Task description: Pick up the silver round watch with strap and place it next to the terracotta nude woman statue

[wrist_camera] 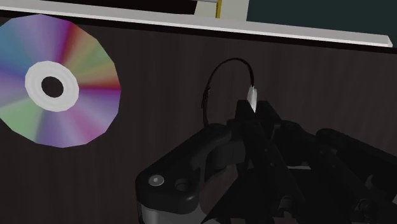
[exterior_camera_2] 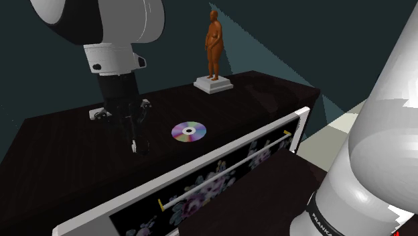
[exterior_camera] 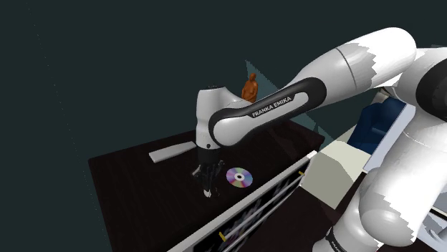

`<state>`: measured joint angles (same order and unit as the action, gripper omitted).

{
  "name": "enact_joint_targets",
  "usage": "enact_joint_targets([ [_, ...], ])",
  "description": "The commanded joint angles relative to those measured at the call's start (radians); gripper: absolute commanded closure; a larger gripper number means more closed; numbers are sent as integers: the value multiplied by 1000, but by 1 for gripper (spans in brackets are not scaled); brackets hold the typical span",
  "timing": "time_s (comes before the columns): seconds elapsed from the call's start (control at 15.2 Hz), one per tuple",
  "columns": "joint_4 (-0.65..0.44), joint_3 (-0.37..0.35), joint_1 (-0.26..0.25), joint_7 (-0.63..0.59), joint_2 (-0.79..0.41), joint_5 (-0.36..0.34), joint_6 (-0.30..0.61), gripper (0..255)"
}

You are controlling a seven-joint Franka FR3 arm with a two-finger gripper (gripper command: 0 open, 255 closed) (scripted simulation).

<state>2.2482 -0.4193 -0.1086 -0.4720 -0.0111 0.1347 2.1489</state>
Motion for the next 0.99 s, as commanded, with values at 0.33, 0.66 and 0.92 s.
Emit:
enact_joint_targets([
  [0.33, 0, 0, 0, 0, 0, 0, 0, 255],
  [0.66, -31, 2, 2, 4, 39, 12, -68, 255],
  [0.92, -60, 5, 4, 6, 65, 19, -122, 255],
])
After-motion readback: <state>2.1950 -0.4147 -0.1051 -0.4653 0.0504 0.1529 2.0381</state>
